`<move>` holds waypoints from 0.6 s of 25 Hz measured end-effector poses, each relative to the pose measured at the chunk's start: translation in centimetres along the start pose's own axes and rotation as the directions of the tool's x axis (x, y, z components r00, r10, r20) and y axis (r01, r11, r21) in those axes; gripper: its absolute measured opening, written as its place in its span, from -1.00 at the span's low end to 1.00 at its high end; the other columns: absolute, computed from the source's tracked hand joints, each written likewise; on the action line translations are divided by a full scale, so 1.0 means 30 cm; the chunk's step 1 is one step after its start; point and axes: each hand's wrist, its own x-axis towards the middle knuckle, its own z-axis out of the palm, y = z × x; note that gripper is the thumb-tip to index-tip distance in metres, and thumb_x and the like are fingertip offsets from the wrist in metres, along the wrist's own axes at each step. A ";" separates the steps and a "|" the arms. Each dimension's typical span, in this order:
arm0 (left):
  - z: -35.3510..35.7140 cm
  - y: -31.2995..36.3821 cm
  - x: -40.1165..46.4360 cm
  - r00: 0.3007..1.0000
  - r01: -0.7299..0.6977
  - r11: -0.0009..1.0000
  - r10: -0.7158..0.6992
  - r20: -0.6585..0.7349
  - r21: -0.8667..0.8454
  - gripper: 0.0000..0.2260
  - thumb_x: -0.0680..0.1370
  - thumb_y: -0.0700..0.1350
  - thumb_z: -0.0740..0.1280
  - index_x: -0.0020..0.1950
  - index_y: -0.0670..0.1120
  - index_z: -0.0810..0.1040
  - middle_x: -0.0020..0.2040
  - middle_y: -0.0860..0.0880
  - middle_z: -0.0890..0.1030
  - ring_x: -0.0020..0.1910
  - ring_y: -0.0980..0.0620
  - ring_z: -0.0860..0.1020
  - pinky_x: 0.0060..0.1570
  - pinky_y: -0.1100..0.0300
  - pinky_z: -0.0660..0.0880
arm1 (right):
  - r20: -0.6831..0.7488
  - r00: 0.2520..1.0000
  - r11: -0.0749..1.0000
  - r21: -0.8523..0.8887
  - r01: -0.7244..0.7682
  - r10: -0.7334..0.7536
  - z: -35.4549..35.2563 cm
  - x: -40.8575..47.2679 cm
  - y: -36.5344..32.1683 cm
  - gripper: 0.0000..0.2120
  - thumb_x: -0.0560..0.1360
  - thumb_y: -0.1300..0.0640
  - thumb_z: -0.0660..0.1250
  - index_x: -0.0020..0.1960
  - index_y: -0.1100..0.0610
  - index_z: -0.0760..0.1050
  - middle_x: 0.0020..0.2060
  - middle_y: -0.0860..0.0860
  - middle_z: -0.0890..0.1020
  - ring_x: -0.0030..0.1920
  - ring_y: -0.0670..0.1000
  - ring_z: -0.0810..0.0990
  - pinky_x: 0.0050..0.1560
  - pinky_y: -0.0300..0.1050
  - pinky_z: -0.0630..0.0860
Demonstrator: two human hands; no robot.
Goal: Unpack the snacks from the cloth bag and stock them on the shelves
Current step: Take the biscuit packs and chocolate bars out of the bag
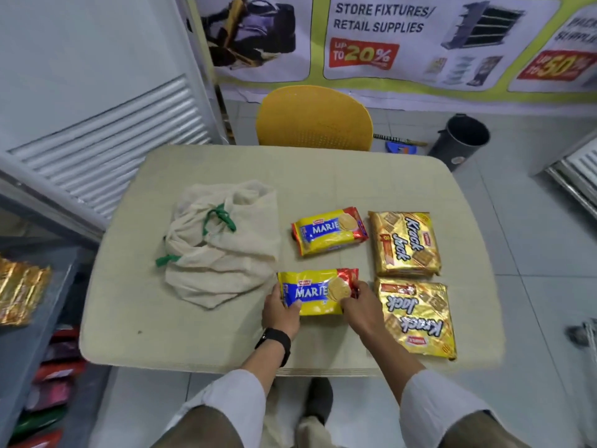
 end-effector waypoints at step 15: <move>-0.113 -0.002 0.078 0.999 -0.040 0.894 0.030 0.028 0.447 -0.50 0.58 0.11 0.33 0.49 -0.02 0.43 0.39 -0.14 0.55 0.37 -0.15 0.50 0.32 0.03 0.44 | -0.073 0.996 0.953 -0.300 0.031 -0.055 0.079 0.036 -0.035 -0.47 0.49 0.14 0.33 0.45 0.17 0.41 0.28 0.24 0.56 0.30 0.28 0.52 0.30 0.06 0.45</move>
